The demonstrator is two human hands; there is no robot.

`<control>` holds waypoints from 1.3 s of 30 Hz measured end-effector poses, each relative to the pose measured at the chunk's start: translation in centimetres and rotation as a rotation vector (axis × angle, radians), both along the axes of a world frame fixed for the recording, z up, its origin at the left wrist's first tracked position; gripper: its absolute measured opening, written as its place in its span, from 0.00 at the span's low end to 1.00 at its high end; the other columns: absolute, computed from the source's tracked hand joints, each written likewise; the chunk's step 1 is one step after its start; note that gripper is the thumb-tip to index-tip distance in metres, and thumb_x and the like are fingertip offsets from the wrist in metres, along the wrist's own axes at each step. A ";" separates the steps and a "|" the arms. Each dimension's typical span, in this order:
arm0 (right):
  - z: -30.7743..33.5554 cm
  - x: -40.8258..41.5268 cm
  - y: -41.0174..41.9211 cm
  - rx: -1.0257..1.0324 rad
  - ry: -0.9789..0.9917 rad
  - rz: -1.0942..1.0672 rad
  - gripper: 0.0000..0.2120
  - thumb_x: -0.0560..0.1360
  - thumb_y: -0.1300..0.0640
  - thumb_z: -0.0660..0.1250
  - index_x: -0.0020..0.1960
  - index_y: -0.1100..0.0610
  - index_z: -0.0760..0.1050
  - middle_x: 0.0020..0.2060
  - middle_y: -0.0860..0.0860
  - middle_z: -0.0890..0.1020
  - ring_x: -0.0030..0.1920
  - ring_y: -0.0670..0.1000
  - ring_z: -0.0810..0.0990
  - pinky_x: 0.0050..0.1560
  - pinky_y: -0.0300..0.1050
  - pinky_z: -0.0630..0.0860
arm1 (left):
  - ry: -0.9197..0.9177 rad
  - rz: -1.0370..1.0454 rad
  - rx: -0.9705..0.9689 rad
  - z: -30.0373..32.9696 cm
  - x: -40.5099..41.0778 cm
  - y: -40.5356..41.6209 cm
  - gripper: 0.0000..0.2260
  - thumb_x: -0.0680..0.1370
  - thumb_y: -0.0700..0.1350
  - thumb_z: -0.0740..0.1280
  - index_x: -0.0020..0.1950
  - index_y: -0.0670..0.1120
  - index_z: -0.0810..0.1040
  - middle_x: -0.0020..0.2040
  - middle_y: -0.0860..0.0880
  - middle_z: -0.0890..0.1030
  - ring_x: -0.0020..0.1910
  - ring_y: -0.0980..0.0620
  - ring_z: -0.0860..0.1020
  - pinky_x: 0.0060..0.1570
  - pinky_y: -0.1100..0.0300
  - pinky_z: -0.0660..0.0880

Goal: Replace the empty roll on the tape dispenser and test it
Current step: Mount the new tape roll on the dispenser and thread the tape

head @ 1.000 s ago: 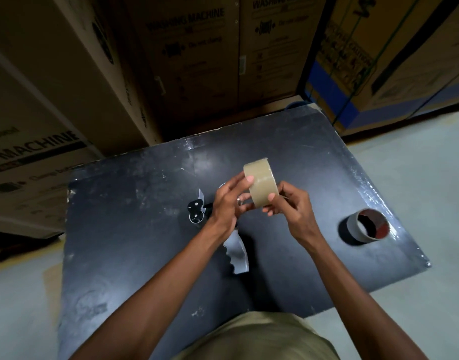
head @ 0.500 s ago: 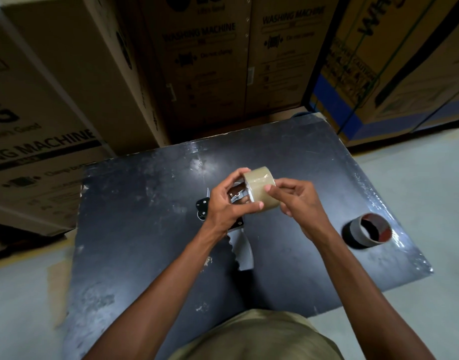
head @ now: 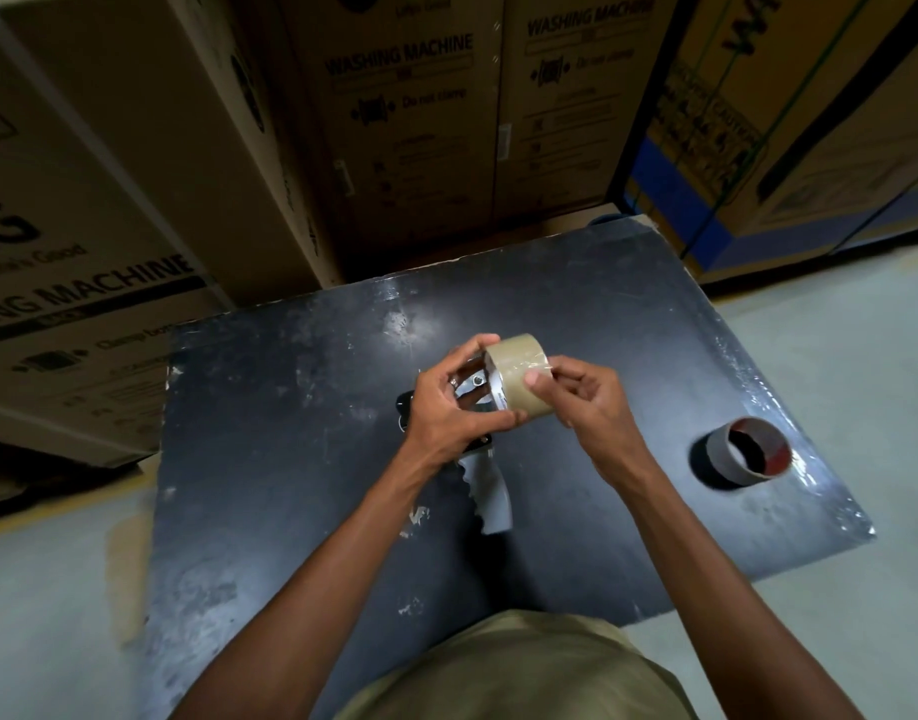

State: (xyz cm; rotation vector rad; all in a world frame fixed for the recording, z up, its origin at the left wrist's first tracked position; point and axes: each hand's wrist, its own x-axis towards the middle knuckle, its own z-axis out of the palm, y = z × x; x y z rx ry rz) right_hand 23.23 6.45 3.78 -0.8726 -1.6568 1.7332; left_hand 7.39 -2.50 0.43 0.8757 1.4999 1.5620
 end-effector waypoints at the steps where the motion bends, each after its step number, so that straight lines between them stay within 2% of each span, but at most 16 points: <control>1: 0.1 0.1 0.1 -0.011 -0.006 0.013 0.06 0.78 0.62 0.71 0.49 0.65 0.84 0.36 0.51 0.86 0.36 0.46 0.83 0.39 0.38 0.77 | 0.009 -0.009 0.003 0.1 0.0 0.0 0.40 0.59 0.41 0.85 0.69 0.45 0.76 0.65 0.40 0.79 0.63 0.38 0.80 0.60 0.36 0.78; 3: -0.3 0.1 0.3 -0.015 -0.012 -0.018 0.04 0.77 0.61 0.73 0.44 0.61 0.85 0.37 0.56 0.87 0.38 0.51 0.83 0.40 0.44 0.78 | 0.027 -0.016 0.007 0.1 0.2 0.1 0.39 0.59 0.41 0.85 0.69 0.46 0.76 0.64 0.39 0.79 0.63 0.38 0.80 0.60 0.36 0.78; 7: -0.7 -0.8 0.1 -0.017 -0.006 -0.138 0.26 0.76 0.47 0.74 0.38 0.71 0.76 0.33 0.73 0.76 0.36 0.56 0.73 0.38 0.55 0.68 | 0.061 0.018 0.028 0.5 0.7 0.3 0.39 0.58 0.41 0.84 0.68 0.42 0.77 0.64 0.43 0.77 0.64 0.40 0.79 0.59 0.39 0.80; 10: -0.9 -1.2 0.0 0.016 -0.022 -0.176 0.33 0.76 0.40 0.72 0.37 0.72 0.74 0.33 0.74 0.74 0.34 0.56 0.73 0.36 0.56 0.68 | 0.117 0.008 0.039 0.6 0.8 0.4 0.38 0.58 0.40 0.84 0.67 0.43 0.78 0.64 0.43 0.75 0.64 0.42 0.78 0.58 0.40 0.80; 15: 0.3 -1.6 0.2 0.005 -0.075 -0.133 0.39 0.76 0.33 0.68 0.38 0.74 0.74 0.32 0.73 0.76 0.32 0.55 0.75 0.36 0.51 0.70 | 0.076 -0.012 0.029 0.5 0.6 0.3 0.38 0.58 0.40 0.84 0.67 0.42 0.77 0.64 0.39 0.75 0.63 0.42 0.79 0.60 0.47 0.79; 17: 0.6 -1.3 0.6 -0.096 -0.041 -0.110 0.35 0.80 0.37 0.63 0.38 0.71 0.77 0.27 0.63 0.77 0.29 0.50 0.77 0.34 0.43 0.72 | 0.057 -0.013 0.026 0.5 0.3 0.1 0.39 0.58 0.39 0.84 0.68 0.40 0.77 0.65 0.39 0.75 0.63 0.45 0.79 0.60 0.49 0.79; 19: 0.7 -0.6 1.0 -0.159 0.018 -0.028 0.28 0.81 0.42 0.65 0.41 0.69 0.79 0.24 0.52 0.74 0.25 0.46 0.71 0.30 0.40 0.67 | 0.046 -0.010 0.030 0.7 -0.1 0.0 0.39 0.58 0.38 0.83 0.68 0.38 0.76 0.66 0.38 0.75 0.63 0.46 0.79 0.59 0.52 0.80; 21: 0.5 -0.1 1.1 -0.142 0.034 0.028 0.16 0.79 0.54 0.70 0.44 0.69 0.80 0.25 0.48 0.75 0.26 0.43 0.69 0.30 0.37 0.64 | 0.045 -0.018 0.036 0.9 -0.4 -0.1 0.39 0.58 0.38 0.83 0.68 0.38 0.76 0.66 0.37 0.75 0.64 0.45 0.78 0.59 0.53 0.80; 23: 0.7 0.1 0.7 -0.113 0.025 0.039 0.06 0.79 0.65 0.69 0.45 0.66 0.82 0.27 0.45 0.80 0.26 0.40 0.74 0.29 0.31 0.67 | 0.043 -0.033 0.039 1.0 -0.4 -0.1 0.39 0.59 0.37 0.83 0.68 0.38 0.75 0.66 0.37 0.75 0.65 0.42 0.78 0.60 0.49 0.80; 25: 0.6 0.0 0.5 -0.060 0.017 0.007 0.10 0.79 0.63 0.69 0.40 0.61 0.82 0.27 0.46 0.81 0.28 0.42 0.75 0.32 0.35 0.71 | 0.046 -0.043 0.041 1.0 -0.2 0.0 0.39 0.59 0.36 0.83 0.69 0.38 0.75 0.66 0.36 0.75 0.65 0.41 0.78 0.61 0.46 0.79; 27: 0.5 -0.2 0.3 -0.020 0.004 -0.042 0.15 0.78 0.55 0.72 0.34 0.60 0.80 0.29 0.53 0.79 0.32 0.51 0.75 0.38 0.47 0.72 | 0.063 -0.048 0.040 0.9 -0.2 0.0 0.39 0.59 0.34 0.83 0.69 0.38 0.75 0.66 0.37 0.74 0.65 0.43 0.78 0.62 0.47 0.79; 28: 0.4 -0.4 0.2 -0.006 -0.008 -0.067 0.19 0.77 0.51 0.73 0.33 0.62 0.78 0.29 0.57 0.76 0.33 0.53 0.72 0.37 0.53 0.69 | 0.080 -0.050 0.040 0.9 -0.2 0.0 0.39 0.59 0.34 0.83 0.69 0.38 0.75 0.65 0.37 0.74 0.65 0.44 0.78 0.62 0.47 0.78; 31: 0.5 -0.8 0.0 0.065 -0.057 -0.103 0.29 0.77 0.46 0.70 0.33 0.70 0.70 0.28 0.57 0.68 0.32 0.53 0.66 0.32 0.60 0.63 | 0.138 -0.050 0.041 0.9 -0.1 0.0 0.40 0.59 0.38 0.84 0.69 0.39 0.75 0.66 0.40 0.75 0.66 0.45 0.78 0.65 0.47 0.77; 35: 0.6 -1.1 0.3 0.098 -0.149 -0.106 0.37 0.75 0.35 0.70 0.35 0.72 0.72 0.28 0.69 0.71 0.31 0.55 0.69 0.32 0.62 0.69 | 0.174 -0.047 0.047 0.8 0.2 -0.2 0.40 0.59 0.40 0.84 0.69 0.39 0.76 0.66 0.41 0.75 0.66 0.42 0.77 0.65 0.42 0.77; 37: 0.7 -1.3 0.6 0.061 -0.194 -0.114 0.40 0.73 0.32 0.70 0.32 0.71 0.69 0.26 0.64 0.69 0.30 0.55 0.68 0.32 0.60 0.68 | 0.188 -0.055 0.047 0.6 0.3 -0.4 0.39 0.59 0.40 0.84 0.69 0.41 0.76 0.66 0.42 0.75 0.66 0.42 0.77 0.63 0.39 0.77; 39: 0.9 -1.6 0.8 0.050 -0.261 -0.111 0.37 0.73 0.32 0.70 0.29 0.65 0.65 0.26 0.58 0.66 0.29 0.53 0.66 0.34 0.55 0.64 | 0.187 -0.066 0.050 0.6 0.4 -0.5 0.38 0.59 0.40 0.84 0.68 0.43 0.77 0.65 0.42 0.74 0.66 0.42 0.77 0.61 0.38 0.78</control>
